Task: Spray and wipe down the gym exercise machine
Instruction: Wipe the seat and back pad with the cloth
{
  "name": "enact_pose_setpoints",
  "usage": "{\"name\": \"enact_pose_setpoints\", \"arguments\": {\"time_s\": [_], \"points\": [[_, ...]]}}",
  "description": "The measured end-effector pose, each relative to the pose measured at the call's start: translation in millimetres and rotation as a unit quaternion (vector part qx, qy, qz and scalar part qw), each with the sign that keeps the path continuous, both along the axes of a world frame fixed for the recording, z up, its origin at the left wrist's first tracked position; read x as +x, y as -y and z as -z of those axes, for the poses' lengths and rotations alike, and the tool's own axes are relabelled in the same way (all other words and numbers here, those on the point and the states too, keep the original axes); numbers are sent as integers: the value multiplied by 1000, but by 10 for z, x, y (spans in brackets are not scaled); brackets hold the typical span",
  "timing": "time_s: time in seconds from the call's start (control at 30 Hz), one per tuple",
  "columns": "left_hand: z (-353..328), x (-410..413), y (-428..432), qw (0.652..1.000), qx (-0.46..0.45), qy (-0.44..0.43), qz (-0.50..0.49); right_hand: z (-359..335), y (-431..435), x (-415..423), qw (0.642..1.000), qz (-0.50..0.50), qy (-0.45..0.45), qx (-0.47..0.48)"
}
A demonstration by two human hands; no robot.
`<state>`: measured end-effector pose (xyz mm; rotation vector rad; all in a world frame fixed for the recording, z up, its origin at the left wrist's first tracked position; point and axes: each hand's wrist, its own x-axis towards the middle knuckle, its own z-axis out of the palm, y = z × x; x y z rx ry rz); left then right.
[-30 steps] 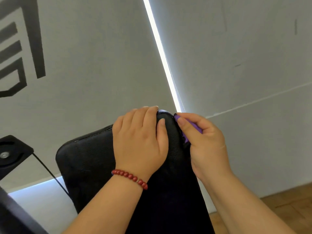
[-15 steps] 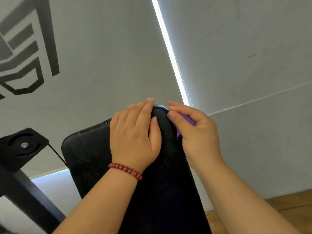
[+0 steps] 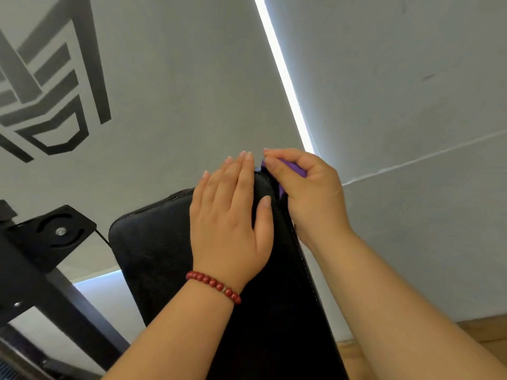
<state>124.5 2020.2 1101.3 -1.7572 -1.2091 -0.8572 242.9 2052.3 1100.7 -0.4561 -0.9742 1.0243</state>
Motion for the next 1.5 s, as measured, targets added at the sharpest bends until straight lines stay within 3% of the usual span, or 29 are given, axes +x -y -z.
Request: {"name": "enact_pose_setpoints", "arguments": {"time_s": [0.23, 0.4, 0.6, 0.8, 1.0, 1.2, 1.4, 1.5], "points": [[49, 22, -14, 1000, -1, 1, -24, 312, 3, -30, 993, -55, -49, -93], [72, 24, -21, 1000, 4, -3, -28, 70, -202, -22, 992, -89, -28, -90], [92, 22, -27, 1000, 6, 0, -22, 482, -5, -19, 979, -122, -100, -132], [118, 7, -25, 1000, 19, -9, -2, 291, -183, -6, 979, -149, -79, -116], [120, 11, -20, 1000, 18, -10, -4, 711, 116, 21, 978, -114, -76, -157], [138, 24, 10, 1000, 3, -7, -19, 307, -43, 14, 996, -37, -18, -81], [194, 22, 8, 999, -4, -19, -44, 661, 246, 7, 999, 0, -19, -45], [206, 11, 22, 999, -9, -21, -29, 488, 216, 20, 999, 39, 3, 9]]}}
